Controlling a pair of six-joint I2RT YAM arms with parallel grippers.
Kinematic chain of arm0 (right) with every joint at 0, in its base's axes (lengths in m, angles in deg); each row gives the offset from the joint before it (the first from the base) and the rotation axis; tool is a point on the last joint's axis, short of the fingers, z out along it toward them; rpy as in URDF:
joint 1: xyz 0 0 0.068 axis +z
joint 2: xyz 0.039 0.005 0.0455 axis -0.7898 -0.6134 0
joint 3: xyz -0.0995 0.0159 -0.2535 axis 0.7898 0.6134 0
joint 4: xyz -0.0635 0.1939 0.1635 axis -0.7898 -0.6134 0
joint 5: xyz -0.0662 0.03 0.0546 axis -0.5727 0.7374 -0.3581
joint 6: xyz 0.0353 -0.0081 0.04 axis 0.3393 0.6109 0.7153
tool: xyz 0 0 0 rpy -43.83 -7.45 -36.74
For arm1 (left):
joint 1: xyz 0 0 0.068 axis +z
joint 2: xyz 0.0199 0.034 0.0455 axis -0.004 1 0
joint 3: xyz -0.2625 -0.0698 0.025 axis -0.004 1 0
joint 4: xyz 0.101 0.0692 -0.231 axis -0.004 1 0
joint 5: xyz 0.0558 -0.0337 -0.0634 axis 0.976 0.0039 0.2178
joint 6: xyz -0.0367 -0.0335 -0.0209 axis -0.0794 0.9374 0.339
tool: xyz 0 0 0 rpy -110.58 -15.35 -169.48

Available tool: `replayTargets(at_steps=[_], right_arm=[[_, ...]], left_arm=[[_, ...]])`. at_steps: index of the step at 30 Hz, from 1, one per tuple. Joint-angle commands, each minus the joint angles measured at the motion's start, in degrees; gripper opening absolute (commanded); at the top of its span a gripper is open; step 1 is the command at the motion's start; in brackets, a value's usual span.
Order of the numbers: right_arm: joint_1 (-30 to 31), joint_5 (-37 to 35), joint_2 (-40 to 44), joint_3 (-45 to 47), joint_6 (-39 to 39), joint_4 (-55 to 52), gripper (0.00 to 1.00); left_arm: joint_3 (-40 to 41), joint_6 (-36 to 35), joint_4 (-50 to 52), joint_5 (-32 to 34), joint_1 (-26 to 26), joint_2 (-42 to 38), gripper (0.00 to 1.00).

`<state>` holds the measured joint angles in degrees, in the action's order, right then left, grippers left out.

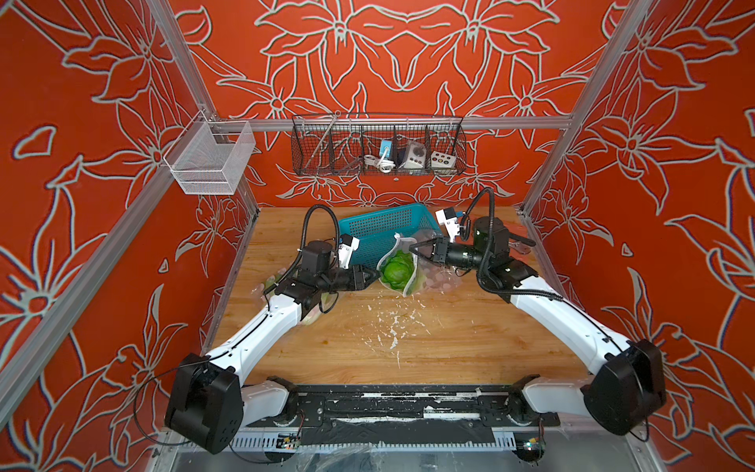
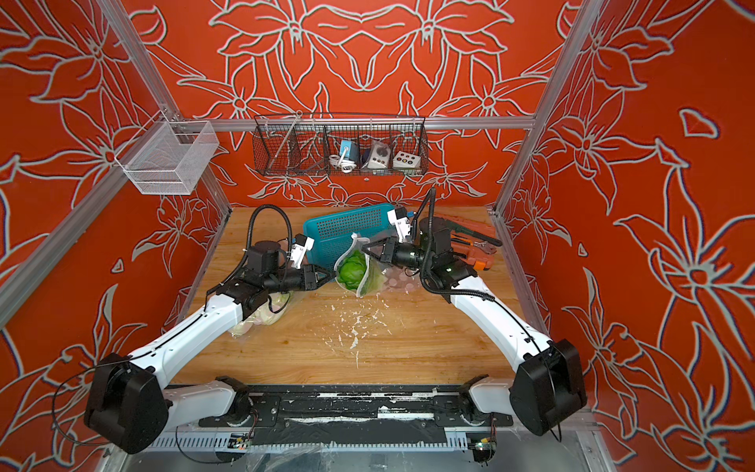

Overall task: Put the chinese cabbages into a zipper bag and zip it
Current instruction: Adjust the zipper food storage bag at the center of the board.

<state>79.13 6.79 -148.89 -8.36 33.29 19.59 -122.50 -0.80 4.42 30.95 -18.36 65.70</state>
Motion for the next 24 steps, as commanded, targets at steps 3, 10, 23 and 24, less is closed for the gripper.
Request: replayTargets(at_steps=[3, 10, 23, 24], right_arm=[[-0.18, -0.05, 0.17, 0.33, 1.03, 2.39, 0.0], [-0.15, -0.97, 1.23, -0.04, 0.12, -0.59, 0.0], [-0.07, -8.42, 9.01, -7.97, -4.82, -17.8, 0.0], [-0.07, -8.45, 9.22, -8.46, -4.26, -17.45, 0.0]], left_arm=[[-0.48, 1.28, -4.23, -1.19, -0.8, 3.46, 0.29], [-2.44, 3.22, -4.88, -2.11, -2.35, 3.4, 0.01], [-16.78, 4.78, 2.88, -2.54, -10.05, -0.73, 0.0], [-17.75, 4.81, 3.18, -2.74, -10.32, -0.71, 0.0]])
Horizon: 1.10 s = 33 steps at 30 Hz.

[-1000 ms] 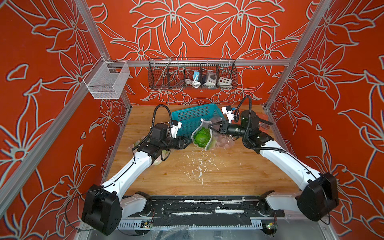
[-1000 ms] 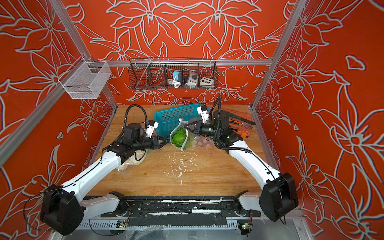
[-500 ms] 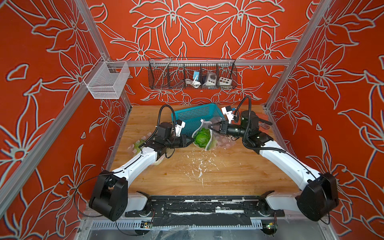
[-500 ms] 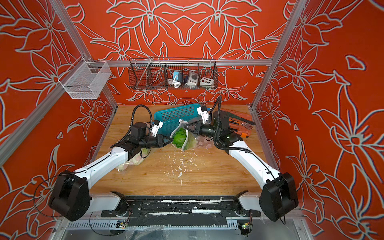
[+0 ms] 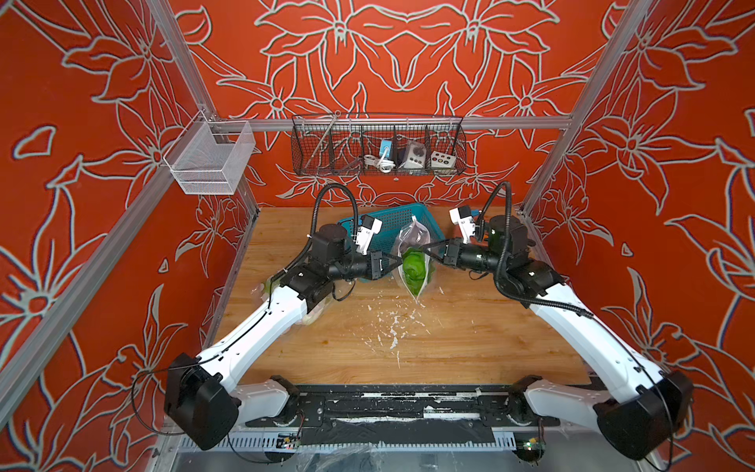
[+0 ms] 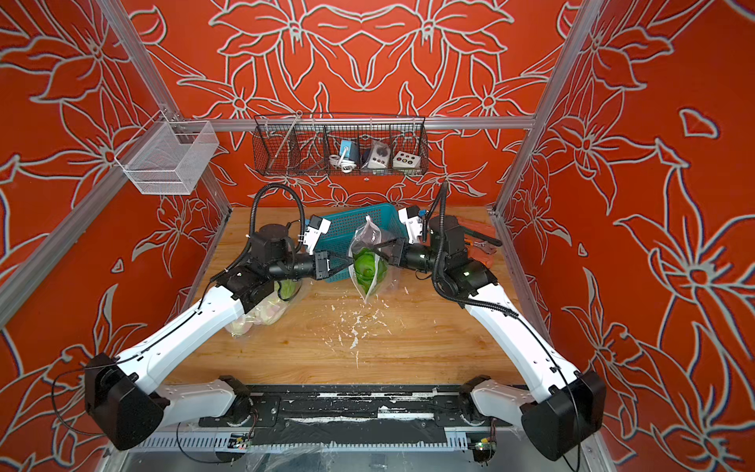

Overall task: Put the chinese cabbages into a zipper bag and zip it
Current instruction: Adjust the zipper food storage bag at the center of the board.

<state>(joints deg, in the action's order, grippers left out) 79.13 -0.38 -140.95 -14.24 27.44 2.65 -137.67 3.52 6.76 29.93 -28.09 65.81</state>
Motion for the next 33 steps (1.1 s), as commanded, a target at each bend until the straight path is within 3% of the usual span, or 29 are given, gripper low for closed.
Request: replayTargets(at_steps=[1, 5, 11, 20, 22, 26, 29, 33], right_arm=[[-0.07, -1.58, 1.47, -3.1, 2.25, -0.73, 0.0], [-0.06, -2.71, 1.91, -4.65, 3.66, -1.36, 0.0], [0.35, -0.42, 0.96, -5.12, 11.33, 6.46, 0.0], [0.29, -2.71, -8.42, -7.28, 0.81, -1.84, 0.0], [0.36, -2.18, -8.99, -8.81, -2.83, -4.03, 0.07], [0.36, -3.64, -6.86, -11.91, -14.53, -12.05, 0.39], [0.37, -8.46, -2.94, -11.28, -23.43, -17.72, 0.57], [1.23, -13.83, 2.75, -5.21, -28.98, -18.05, 0.72]], left_arm=[[-3.74, 0.6, 1.13, -2.04, -0.87, -0.84, 0.0], [-5.22, 1.48, 0.25, -2.05, -0.99, -1.5, 0.0], [-6.74, 4.29, -3.08, -6.6, -1.58, -0.84, 0.0], [0.73, 11.4, -13.46, -5.28, 0.07, 2.87, 0.0], [1.87, 14.46, -16.73, -4.09, 1.39, 3.42, 0.0], [1.44, 16.73, -19.34, -1.69, 3.04, 4.34, 0.0], [1.41, 17.49, -20.64, -1.19, 3.64, 5.69, 0.0], [1.68, 19.31, -23.08, -1.3, 3.77, 7.83, 0.0]])
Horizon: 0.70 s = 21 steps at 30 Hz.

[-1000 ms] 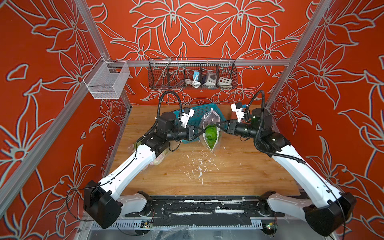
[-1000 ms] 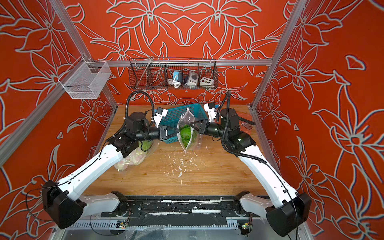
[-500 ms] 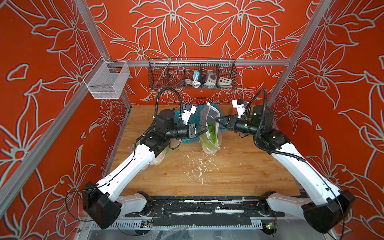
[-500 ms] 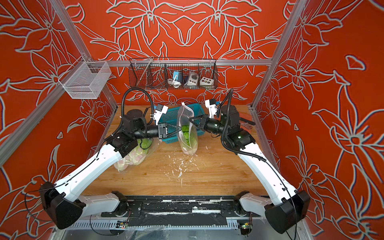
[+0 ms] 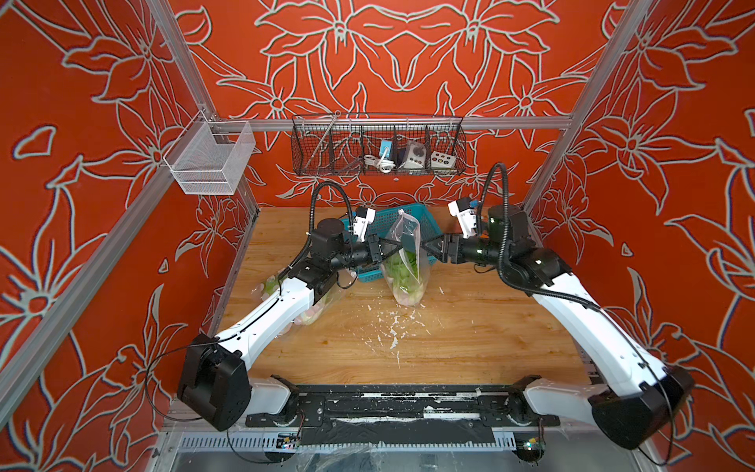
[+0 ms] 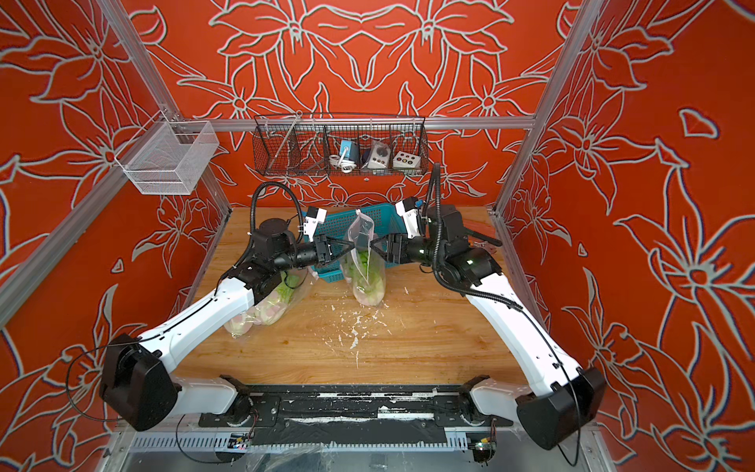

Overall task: Put the chinese cabbages into a zipper bag and zip it
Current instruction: Adjust the zipper food storage bag at the center of the board.

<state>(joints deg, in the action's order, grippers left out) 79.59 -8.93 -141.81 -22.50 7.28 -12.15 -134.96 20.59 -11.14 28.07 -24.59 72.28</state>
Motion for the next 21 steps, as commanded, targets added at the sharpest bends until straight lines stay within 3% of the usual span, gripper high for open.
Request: replayTargets(at_steps=[1, 6, 14, 16, 19, 21], right_arm=[[1.99, -6.57, 4.9, 4.77, -9.44, -2.64, 0.73], [13.44, -21.62, 8.39, 9.9, -13.8, -0.05, 0.74], [20.47, -38.33, 2.54, 9.26, -15.02, 3.22, 0.72], [20.65, -42.03, 0.74, 8.43, -15.55, 4.18, 0.65], [20.4, -45.86, -0.56, 6.8, -17.46, 4.66, 0.34], [19.29, -44.77, -0.07, 6.34, -18.28, 4.96, 0.15]], left_arm=[[-1.19, 2.62, -5.63, 0.56, 0.28, 1.72, 0.0], [-2.76, 3.2, -6.49, 0.31, 0.28, 3.15, 0.0], [-4.35, 3.29, -6.32, -0.1, -0.75, 3.43, 0.0], [-4.59, 3.22, -6.15, -0.14, -1.02, 3.41, 0.01], [-5.41, 2.18, -5.05, -0.73, -1.13, 3.41, 0.02], [-6.98, -0.45, -2.57, -0.98, -1.13, 2.98, 0.08]])
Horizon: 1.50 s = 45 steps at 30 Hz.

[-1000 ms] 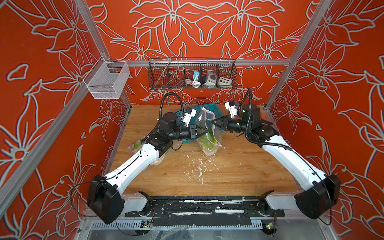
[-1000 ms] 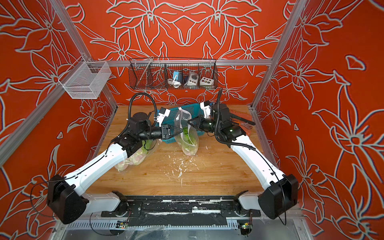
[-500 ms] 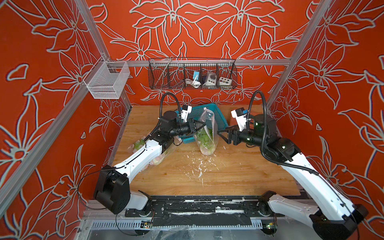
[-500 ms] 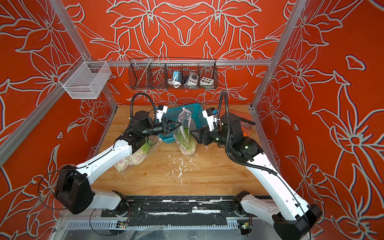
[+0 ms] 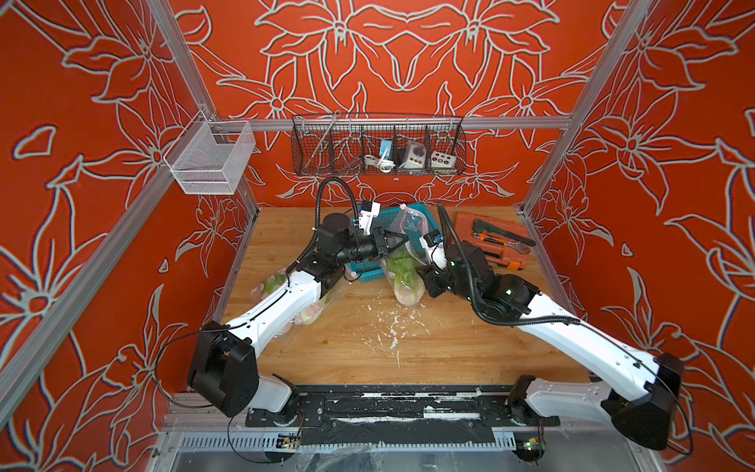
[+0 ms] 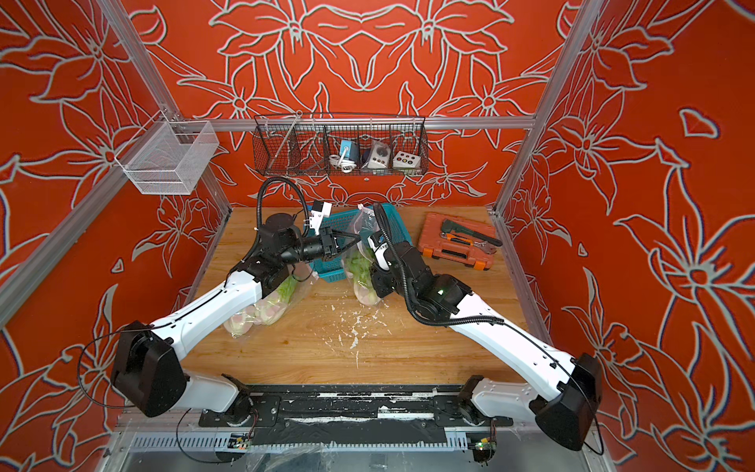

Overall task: Put the chinese cabbages into a zipper bag and zip it
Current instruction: Adjust the zipper food storage bag at the center of the board.

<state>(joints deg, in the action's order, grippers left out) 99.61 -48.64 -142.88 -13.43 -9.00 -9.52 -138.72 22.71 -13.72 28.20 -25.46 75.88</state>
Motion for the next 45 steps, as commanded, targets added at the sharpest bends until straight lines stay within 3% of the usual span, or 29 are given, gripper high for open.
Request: replayTargets(at_steps=[1, 4, 6, 11, 16, 20, 24, 29, 35, 41, 43, 45], right_arm=[[-1.71, -3.67, 1.32, -2.61, -2.27, 2.32, 0.1], [-6.13, 0.19, 2.23, -2.0, -2.4, 0.75, 0.0], [-10.99, 2.48, 2.79, -1.31, -1.85, -0.57, 0.0], [-19.96, 9.08, 1.8, -0.87, -1.95, -0.29, 0.0], [-21.64, 10.01, -1.3, -3.64, -1.73, -1.42, 0.0], [-22.76, 9.52, -1.61, -3.46, -0.98, -0.54, 0.0], [-23.68, 10.31, -2.47, -4.05, -0.18, -0.5, 0.0], [-24.61, 11.54, -2.89, -3.99, 0.18, -0.13, 0.0], [-25.28, 12.23, -3.03, -3.99, 0.75, 0.01, 0.0], [-25.58, 14.2, -1.39, -5.85, 1.43, -1.46, 0.0], [-25.57, 16.86, -0.17, -6.71, 1.95, -2.51, 0.0], [-25.61, 20.49, 1.29, -7.86, 2.27, -3.87, 0.0]], left_arm=[[-4.14, -4.36, 1.55, -0.84, -0.17, -0.92, 0.12], [-6.2, -9.37, 5.04, 0.15, 0.92, -2.05, 0.32], [-6.44, -11.52, 5.85, 0.34, 2.82, -2.75, 0.4], [-4.48, -19.06, 5.83, 1.83, 5.8, -3.58, 0.45], [0.02, -28.71, -0.18, 3.33, 5.9, -1.88, 0.57], [-1.3, -33.06, -1.56, -1.02, 5.9, 4.3, 0.63], [-2.45, -31.32, -6.73, -6.37, 5.9, 9.22, 0.66], [-3.03, -27.78, -12.74, -8.08, 5.82, 14.36, 0.67], [-3.98, -20.8, -20.17, -11.05, 4.36, 18.69, 0.58], [0.5, -18.18, -23.19, -10.03, 4.47, 12.87, 0.16], [2.1, -18.97, -20.42, -9.01, 4.58, 9.13, 0.08], [3.88, -21.16, -16.41, -7.97, 4.67, 4.62, 0.06]])
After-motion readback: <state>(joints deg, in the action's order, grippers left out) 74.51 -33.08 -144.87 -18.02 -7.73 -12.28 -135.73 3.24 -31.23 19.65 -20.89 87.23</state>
